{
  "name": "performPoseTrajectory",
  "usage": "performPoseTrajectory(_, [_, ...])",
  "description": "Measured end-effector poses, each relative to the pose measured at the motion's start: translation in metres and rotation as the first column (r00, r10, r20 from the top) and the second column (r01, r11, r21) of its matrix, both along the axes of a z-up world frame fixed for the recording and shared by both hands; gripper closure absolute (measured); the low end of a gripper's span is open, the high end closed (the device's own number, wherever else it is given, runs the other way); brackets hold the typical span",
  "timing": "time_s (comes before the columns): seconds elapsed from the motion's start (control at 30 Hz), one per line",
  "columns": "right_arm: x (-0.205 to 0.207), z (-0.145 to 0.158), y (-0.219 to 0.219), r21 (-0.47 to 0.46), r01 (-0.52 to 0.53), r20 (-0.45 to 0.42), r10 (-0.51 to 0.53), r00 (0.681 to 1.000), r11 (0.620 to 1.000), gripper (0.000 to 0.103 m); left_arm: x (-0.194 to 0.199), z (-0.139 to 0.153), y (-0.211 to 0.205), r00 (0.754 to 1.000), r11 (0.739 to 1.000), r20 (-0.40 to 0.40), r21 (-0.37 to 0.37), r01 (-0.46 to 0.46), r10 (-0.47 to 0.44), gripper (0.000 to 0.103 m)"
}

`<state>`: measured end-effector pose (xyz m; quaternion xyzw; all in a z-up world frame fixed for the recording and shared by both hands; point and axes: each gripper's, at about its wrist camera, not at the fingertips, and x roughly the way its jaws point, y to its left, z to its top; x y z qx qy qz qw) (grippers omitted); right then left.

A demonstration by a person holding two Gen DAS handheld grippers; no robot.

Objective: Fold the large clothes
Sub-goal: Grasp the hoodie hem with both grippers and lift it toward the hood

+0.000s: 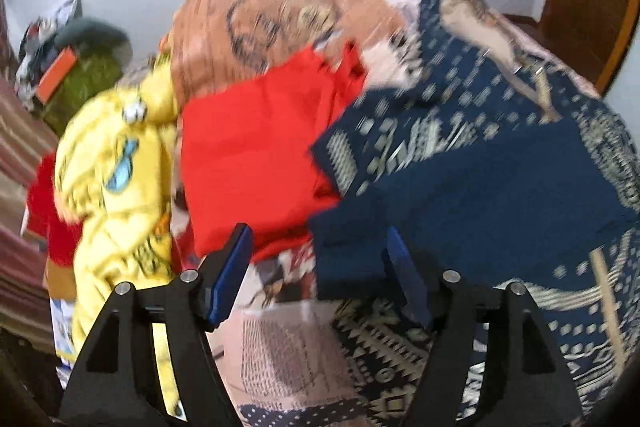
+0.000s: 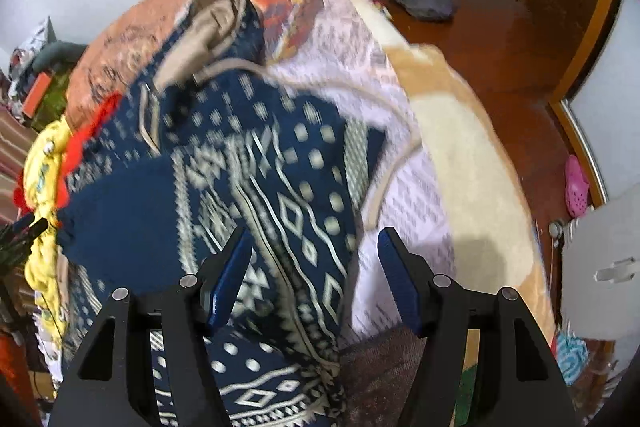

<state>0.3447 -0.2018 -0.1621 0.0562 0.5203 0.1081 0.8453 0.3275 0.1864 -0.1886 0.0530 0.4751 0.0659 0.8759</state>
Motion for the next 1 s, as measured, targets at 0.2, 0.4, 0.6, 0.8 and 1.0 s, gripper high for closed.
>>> performPoseTrajectory(0.2, [0.021,0.049,0.020,0.009,-0.050,0.123,0.049,0.991,0.999,0.041,0.035,0.049,-0.037,0.991,0.997,0.104,-0.004,0.083,-0.082,0.029])
performPoseTrajectory(0.4, [0.050,0.078,0.048,0.014,-0.106,0.207,0.101,0.973,0.994,0.041,0.078,0.079,-0.074,0.972,0.988,0.184,-0.029,0.154,-0.146,0.020])
performPoseTrajectory(0.6, [0.103,0.060,0.081,0.034,-0.134,0.163,0.127,0.978,0.990,0.041,0.145,0.064,-0.093,0.980,0.986,0.146,-0.084,0.147,-0.134,0.019])
performPoseTrajectory(0.8, [0.160,0.008,0.102,0.078,-0.106,0.011,0.105,0.994,0.991,0.041,0.210,0.013,-0.085,0.997,0.974,0.032,-0.214,0.070,-0.065,0.019])
performPoseTrajectory(1.0, [0.204,-0.046,0.115,0.051,-0.078,-0.120,0.084,0.989,0.996,0.041,0.251,-0.037,-0.081,0.998,0.966,-0.055,-0.258,0.021,-0.037,0.020])
